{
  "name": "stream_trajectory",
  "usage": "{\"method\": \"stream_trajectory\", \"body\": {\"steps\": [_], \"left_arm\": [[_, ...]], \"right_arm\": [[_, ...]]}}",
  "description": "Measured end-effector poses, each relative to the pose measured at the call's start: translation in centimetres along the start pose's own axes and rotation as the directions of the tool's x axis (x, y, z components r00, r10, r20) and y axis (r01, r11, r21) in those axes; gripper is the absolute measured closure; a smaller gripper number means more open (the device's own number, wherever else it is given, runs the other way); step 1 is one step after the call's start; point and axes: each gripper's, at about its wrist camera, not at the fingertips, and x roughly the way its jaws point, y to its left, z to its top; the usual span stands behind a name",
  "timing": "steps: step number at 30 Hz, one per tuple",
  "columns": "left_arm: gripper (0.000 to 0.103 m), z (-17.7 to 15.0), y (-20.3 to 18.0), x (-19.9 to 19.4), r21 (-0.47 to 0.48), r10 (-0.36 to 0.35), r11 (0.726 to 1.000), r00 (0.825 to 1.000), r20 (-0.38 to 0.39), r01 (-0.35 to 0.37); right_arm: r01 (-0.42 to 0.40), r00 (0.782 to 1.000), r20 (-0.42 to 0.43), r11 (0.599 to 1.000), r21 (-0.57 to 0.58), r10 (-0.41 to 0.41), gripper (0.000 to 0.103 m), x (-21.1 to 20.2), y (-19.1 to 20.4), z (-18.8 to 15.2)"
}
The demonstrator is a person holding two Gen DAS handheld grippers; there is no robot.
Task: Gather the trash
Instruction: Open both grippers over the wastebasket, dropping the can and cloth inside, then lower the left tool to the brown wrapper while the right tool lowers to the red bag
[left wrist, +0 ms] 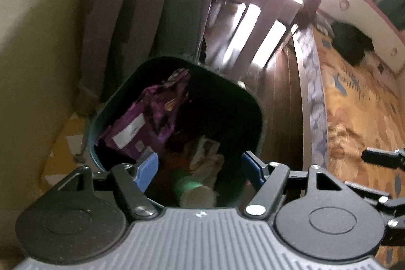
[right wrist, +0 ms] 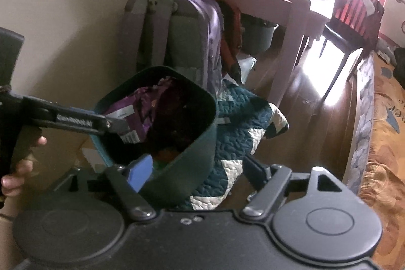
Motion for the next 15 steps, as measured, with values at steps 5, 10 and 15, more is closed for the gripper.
{"method": "stream_trajectory", "body": {"steps": [5,10,15], "left_arm": [[0.030,-1.3,-6.0,-1.3,-0.051,0.006,0.999,0.999,0.049,-0.003],[0.024,-2.3,-11.8,0.3,-0.085,-0.023,0.996,0.998,0.050,0.027],[0.024,-2.9,-16.0,4.8,-0.051,-0.028,0.998,1.000,-0.002,0.028]], "right_arm": [[-0.041,0.999,0.021,0.997,-0.067,0.043,0.018,-2.4,-4.7,-2.2],[-0.036,0.999,-0.003,0.991,-0.126,0.036,0.016,-3.6,-9.9,-4.6],[-0.029,0.999,-0.036,0.992,-0.119,0.025,0.007,-2.8,-14.3,-7.1]]}}
